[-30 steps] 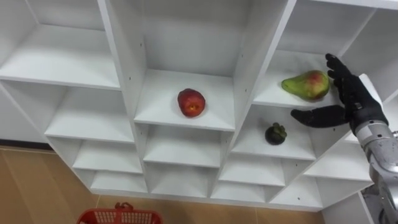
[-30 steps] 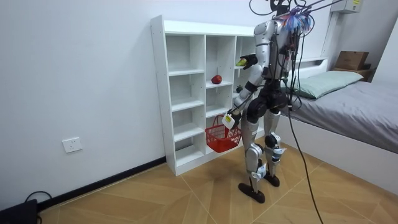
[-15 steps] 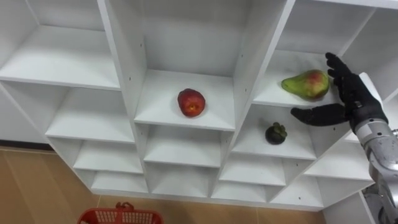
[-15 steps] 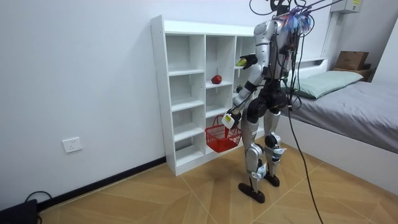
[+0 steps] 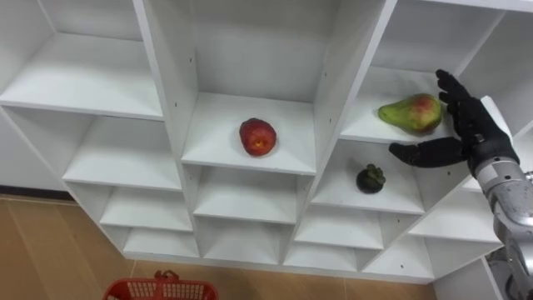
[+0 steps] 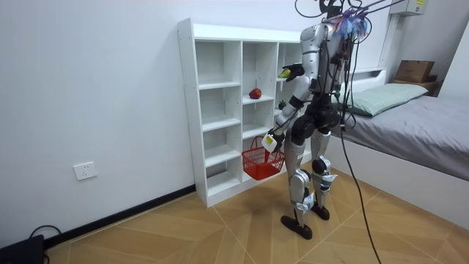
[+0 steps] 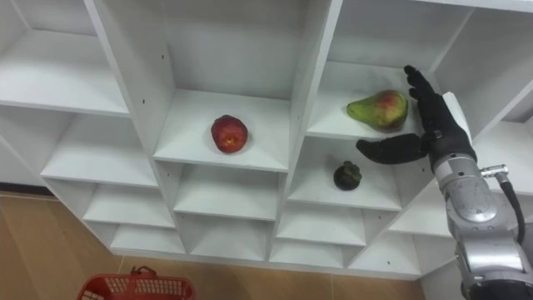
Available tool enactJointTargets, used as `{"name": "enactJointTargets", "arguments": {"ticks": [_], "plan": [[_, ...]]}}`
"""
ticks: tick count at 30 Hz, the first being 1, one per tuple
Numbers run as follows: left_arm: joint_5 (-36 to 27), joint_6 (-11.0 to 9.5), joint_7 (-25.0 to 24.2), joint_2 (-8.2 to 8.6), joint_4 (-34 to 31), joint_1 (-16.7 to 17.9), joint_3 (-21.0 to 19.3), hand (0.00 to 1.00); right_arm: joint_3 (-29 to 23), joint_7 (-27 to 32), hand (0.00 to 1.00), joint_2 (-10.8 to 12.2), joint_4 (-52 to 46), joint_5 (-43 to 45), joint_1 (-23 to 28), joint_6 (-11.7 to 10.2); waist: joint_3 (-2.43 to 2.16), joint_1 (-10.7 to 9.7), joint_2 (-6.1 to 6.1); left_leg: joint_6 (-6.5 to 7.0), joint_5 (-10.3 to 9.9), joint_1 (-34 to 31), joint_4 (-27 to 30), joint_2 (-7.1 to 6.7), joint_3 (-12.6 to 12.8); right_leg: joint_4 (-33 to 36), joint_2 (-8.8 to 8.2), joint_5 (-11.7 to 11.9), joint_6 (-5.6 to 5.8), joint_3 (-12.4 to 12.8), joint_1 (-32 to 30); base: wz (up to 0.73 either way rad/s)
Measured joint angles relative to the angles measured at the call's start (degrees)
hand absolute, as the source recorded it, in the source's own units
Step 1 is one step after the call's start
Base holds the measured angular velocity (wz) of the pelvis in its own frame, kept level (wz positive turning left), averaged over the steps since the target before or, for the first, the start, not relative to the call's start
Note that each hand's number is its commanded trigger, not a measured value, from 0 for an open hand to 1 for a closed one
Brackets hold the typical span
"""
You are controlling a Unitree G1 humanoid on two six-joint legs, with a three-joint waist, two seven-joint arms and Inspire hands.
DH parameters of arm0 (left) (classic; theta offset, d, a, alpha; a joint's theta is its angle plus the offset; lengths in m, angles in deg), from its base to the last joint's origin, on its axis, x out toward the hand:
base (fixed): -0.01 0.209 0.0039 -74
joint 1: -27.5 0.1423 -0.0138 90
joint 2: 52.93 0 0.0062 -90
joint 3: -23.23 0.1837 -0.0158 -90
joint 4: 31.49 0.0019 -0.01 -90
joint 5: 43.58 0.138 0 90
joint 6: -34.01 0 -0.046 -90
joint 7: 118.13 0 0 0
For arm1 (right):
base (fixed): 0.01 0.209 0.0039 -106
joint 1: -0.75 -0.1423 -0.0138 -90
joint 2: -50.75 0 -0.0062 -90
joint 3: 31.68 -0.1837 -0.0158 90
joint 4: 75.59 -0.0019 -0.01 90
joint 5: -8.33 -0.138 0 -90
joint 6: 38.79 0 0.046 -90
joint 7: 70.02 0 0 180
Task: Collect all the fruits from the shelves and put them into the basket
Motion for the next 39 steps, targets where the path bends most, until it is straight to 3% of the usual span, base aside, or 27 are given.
{"name": "enactJointTargets", "arguments": {"ticks": [33, 34, 35, 36, 37, 39], "plan": [[0.0, 0.3, -0.2, -1.39, -0.1, -0.1, 0.7, 1.00, 2.9, -1.3, 0.00, 0.1, 0.2, 7.0, -2.2, 0.2, 0.03, 0.0, 0.08, 0.00, 0.0, -0.2, 0.1, 0.03, -0.1, 0.1, -0.08, 0.0, -0.02, -0.8, -0.2, 0.00], [0.0, 0.3, -0.2, -1.39, -0.1, -0.1, 0.7, 1.00, 2.9, -1.4, 0.15, 0.1, 0.2, 7.0, -2.3, 0.2, 0.03, 0.1, 0.09, 0.00, 0.0, -0.2, 0.1, 0.03, -0.1, 0.1, -0.09, 0.0, -0.01, -0.8, -0.2, 0.00], [0.0, 0.3, -0.2, -1.39, -0.1, -0.1, 0.7, 1.00, 2.9, -1.8, 0.71, 0.1, 0.2, 7.0, -2.5, 0.2, 0.03, 0.1, 0.09, 0.00, 0.0, -0.2, 0.1, 0.03, -0.1, 0.1, -0.09, 0.0, -0.01, -0.8, -0.2, 0.00], [0.0, 0.3, -0.2, -1.39, -0.1, -0.1, 0.7, 1.00, 3.0, -2.0, 0.87, 0.1, 0.2, 7.0, -2.6, 0.2, 0.02, 0.1, 0.09, 0.00, 0.0, -0.2, 0.1, 0.03, -0.1, 0.1, -0.08, 0.0, -0.01, -0.8, -0.2, 0.00], [0.0, 0.3, -0.2, -1.39, -0.1, -0.1, 0.7, 1.00, 3.0, -2.0, 1.00, 0.1, 0.2, 7.0, -2.6, 0.2, 0.02, 0.2, 0.09, 0.00, 0.0, -0.2, 0.0, 0.03, -0.1, 0.1, -0.07, 0.0, -0.01, -0.8, -0.2, 0.00], [0.1, 0.3, -0.2, -1.39, -0.2, -0.1, 0.7, 1.00, 2.9, -1.7, 1.00, 0.1, 0.0, 7.0, -2.9, 0.1, 0.00, 0.2, 0.11, 0.00, 0.0, -0.3, 0.0, 0.03, -0.1, 0.1, -0.05, 0.0, -0.01, -0.8, -0.2, 0.00]]}}
